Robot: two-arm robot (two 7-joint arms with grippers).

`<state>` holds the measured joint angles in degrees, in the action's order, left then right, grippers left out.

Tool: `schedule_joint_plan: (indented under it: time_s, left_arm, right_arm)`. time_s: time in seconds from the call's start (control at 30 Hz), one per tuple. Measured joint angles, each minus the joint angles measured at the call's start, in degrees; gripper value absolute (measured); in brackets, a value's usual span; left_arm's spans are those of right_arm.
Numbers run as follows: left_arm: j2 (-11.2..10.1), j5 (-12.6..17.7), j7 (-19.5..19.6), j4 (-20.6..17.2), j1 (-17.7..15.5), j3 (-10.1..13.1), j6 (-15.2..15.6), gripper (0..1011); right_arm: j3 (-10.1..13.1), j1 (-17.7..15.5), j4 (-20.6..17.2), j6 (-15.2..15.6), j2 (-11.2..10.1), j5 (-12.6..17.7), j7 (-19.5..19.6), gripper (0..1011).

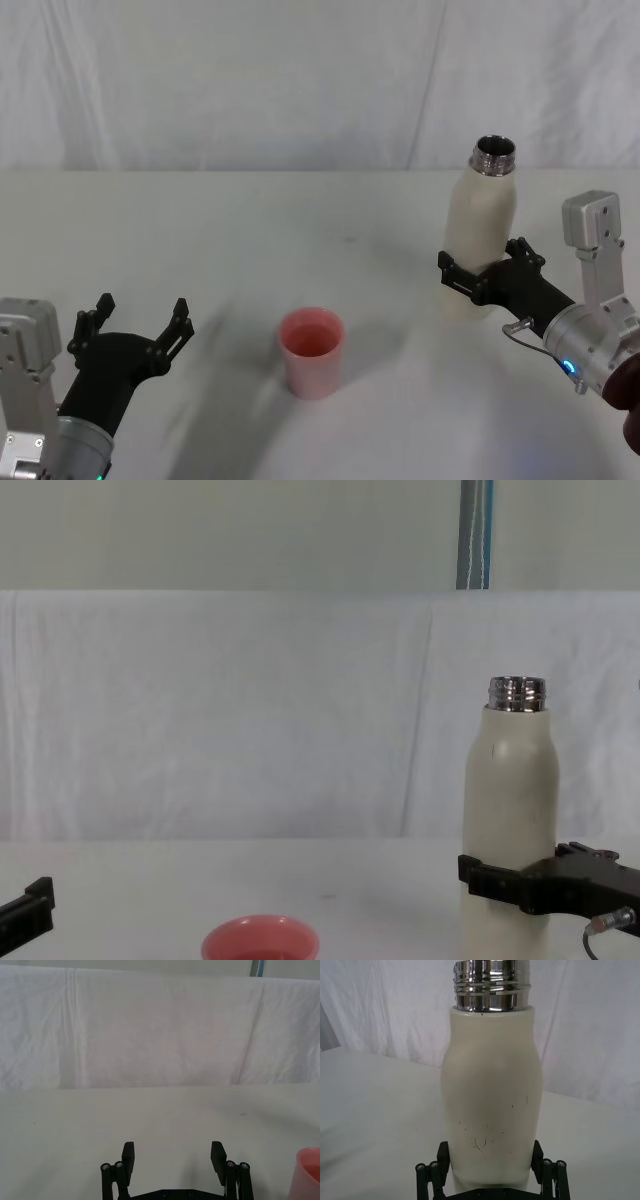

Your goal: Grasp the thermos with one hand and pour water into the cup lid.

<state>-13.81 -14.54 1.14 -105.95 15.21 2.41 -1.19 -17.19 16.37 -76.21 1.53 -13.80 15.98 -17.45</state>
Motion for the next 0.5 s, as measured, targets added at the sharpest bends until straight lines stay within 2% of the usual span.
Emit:
schedule_joint_plan:
  time_s: [0.5]
  left_arm:
    - [0.0, 0.0, 0.0, 0.0, 0.0, 0.0, 0.0, 1001]
  right_arm:
    - [0.0, 0.0, -0.02, 0.05, -0.02, 0.0, -0.06, 1000]
